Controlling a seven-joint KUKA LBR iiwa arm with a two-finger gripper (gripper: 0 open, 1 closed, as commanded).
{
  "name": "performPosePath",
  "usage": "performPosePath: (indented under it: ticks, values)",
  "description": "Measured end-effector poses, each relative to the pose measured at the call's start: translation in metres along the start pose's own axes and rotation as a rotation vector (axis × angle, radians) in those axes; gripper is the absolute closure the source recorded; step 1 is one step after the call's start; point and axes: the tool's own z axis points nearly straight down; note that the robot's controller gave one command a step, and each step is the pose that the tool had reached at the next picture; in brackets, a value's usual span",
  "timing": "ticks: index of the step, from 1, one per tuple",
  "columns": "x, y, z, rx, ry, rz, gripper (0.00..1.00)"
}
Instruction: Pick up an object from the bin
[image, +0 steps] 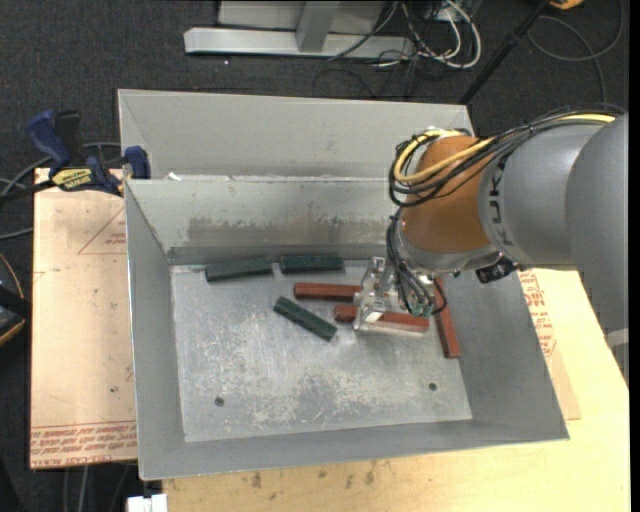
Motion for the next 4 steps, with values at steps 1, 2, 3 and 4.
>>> performPosePath:
  ticks: [1,2,3,4]
  values:
    - [0.0,0.0,0.0,0.0,0.0,0.0,1.0]
    - [0.0,0.0,0.0,0.0,0.0,0.0,1.0]
    - [0.0,0.0,0.0,0.0,0.0,0.0,1.0]
    - [0.0,0.0,0.0,0.0,0.0,0.0,1.0]
